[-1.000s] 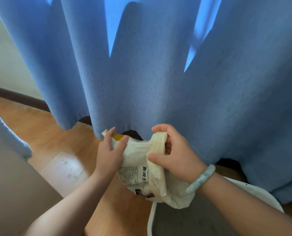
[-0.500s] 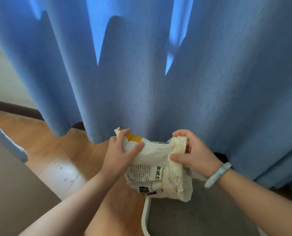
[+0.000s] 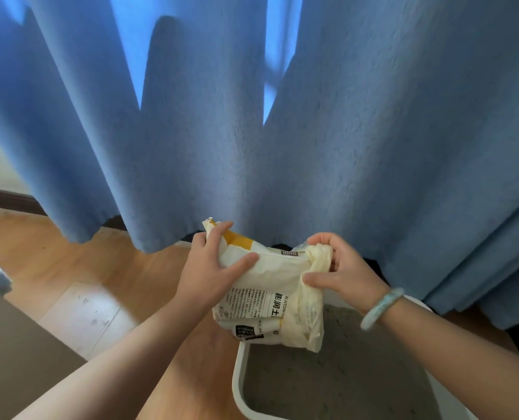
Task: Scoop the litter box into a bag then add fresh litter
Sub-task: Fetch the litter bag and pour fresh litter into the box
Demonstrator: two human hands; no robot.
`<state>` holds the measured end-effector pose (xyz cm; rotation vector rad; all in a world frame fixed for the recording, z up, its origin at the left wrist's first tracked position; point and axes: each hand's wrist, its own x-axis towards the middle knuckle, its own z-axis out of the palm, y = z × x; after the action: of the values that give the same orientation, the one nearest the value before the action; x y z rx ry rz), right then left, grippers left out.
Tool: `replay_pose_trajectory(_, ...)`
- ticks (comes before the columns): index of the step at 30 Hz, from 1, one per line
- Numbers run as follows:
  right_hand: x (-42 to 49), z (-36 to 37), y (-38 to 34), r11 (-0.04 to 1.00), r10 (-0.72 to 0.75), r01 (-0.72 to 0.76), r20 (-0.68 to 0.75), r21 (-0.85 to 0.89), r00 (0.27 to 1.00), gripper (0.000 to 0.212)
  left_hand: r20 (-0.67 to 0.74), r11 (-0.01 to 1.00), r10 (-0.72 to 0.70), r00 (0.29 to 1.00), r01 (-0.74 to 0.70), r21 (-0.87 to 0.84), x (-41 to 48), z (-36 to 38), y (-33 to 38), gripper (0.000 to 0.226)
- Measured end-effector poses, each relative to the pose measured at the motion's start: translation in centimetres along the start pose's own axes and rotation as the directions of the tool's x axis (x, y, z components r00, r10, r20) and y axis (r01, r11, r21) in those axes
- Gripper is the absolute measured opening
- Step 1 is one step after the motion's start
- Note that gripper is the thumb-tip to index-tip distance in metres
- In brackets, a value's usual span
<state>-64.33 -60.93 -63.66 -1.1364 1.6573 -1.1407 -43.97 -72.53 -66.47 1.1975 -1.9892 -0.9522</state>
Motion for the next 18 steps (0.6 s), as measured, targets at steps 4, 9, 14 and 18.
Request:
replay_pose_trajectory(4,-0.5,-0.7,0.9,1.0,0.008,-0.009,-0.045,-0.012,0.999,0.053,0.017,0.998,0.056,0.998,-0.056,0.043,-0.1,0.7,0.6,0.073)
replay_pose_trajectory(9,-1.3,-1.9,2.1,0.999,0.029,-0.03,-0.035,-0.039,0.999,0.05,0.05,0.992,0.102,0.994,-0.105,0.075,-0.4,1.5,1.3,0.077)
replay_pose_trajectory(14,-1.9,-2.7,3.8,0.997,0.073,-0.073,-0.064,0.0,0.995,0.052,0.075,0.982,0.146,0.986,-0.154,0.107,-0.7,2.7,2.0,0.077)
replay_pose_trajectory(18,-2.2,-3.2,4.8,0.997,0.08,-0.081,-0.068,-0.006,0.994,0.052,0.092,0.978,0.162,0.983,-0.172,0.12,-0.7,3.6,2.4,0.078)
